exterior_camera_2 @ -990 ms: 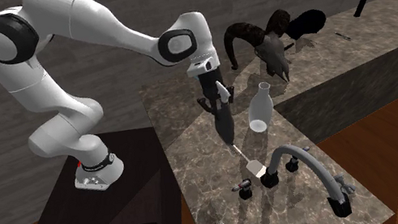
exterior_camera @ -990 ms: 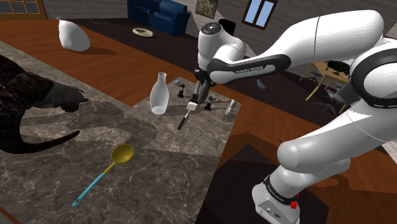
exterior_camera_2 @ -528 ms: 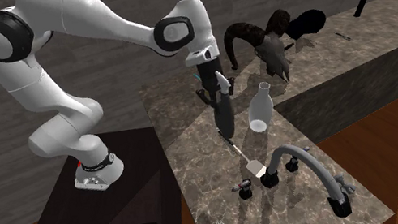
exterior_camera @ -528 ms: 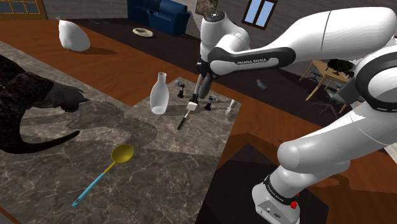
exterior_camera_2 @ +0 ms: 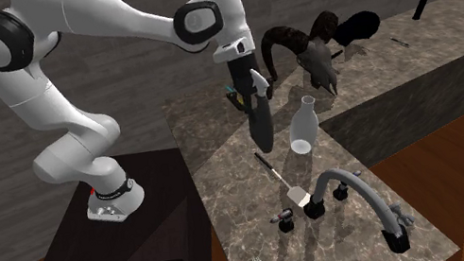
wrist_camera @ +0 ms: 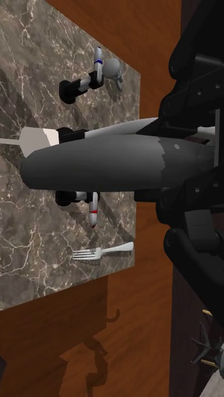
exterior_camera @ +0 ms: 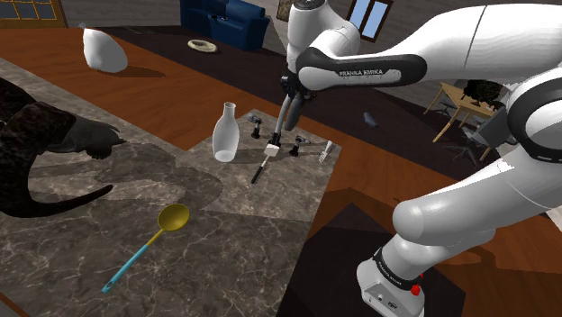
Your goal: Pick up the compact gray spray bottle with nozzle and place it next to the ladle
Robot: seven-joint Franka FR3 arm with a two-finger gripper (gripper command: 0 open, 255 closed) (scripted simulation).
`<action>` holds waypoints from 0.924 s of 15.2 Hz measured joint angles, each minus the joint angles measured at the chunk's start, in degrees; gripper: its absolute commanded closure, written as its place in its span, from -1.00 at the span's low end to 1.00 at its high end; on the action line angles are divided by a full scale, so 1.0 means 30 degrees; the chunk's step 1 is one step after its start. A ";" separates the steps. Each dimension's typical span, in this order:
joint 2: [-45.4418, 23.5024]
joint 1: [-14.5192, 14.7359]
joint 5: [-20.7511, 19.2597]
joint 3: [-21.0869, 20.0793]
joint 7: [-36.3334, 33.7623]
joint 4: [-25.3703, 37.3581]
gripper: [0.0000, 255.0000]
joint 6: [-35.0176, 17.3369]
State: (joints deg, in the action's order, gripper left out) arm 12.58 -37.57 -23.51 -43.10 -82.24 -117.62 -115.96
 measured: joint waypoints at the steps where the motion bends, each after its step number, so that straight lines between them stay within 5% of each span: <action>1: 0.0024 -0.0001 0.0073 0.0039 0.0172 0.0274 1.00 0.0248; 14: 0.0107 -0.0017 0.0590 0.0222 0.1675 0.3385 1.00 0.3098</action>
State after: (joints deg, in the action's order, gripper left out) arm 12.90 -37.62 -21.75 -42.43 -77.21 -107.47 -106.67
